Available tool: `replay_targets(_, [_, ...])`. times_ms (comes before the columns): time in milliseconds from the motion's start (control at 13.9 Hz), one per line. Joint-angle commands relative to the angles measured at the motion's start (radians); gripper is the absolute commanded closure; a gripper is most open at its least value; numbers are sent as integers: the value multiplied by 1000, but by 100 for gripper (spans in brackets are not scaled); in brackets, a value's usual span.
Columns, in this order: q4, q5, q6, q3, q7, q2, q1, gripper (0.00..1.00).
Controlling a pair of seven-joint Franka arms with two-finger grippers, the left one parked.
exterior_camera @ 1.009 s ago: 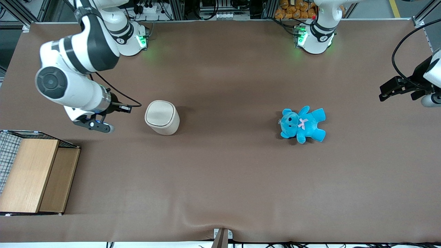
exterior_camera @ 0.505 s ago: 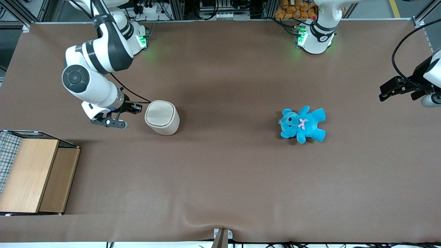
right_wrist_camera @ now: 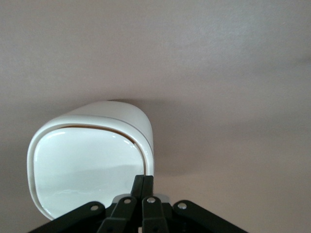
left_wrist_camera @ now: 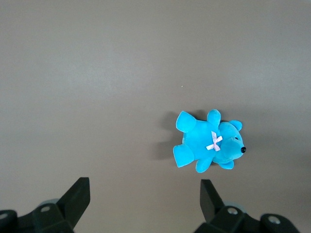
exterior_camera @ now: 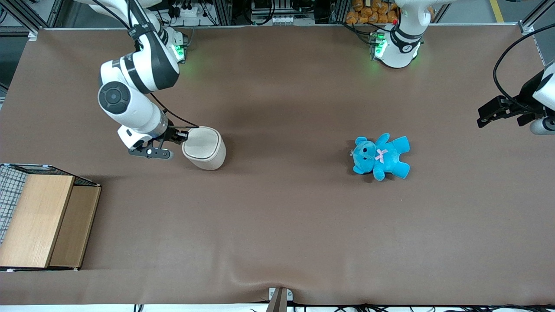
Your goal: Open trash can with right arm
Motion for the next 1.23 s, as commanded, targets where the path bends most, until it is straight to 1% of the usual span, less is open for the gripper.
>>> replay_targets(0, [-43, 8, 35, -6, 1, -24, 28, 100])
replay_targets(288, [-86, 8, 108, -6, 1, -20, 39, 100])
replay_targets(865, [-91, 8, 122, -6, 6, 2, 40, 100])
replay_targets(1153, [-95, 8, 158, -6, 9, 23, 48, 100])
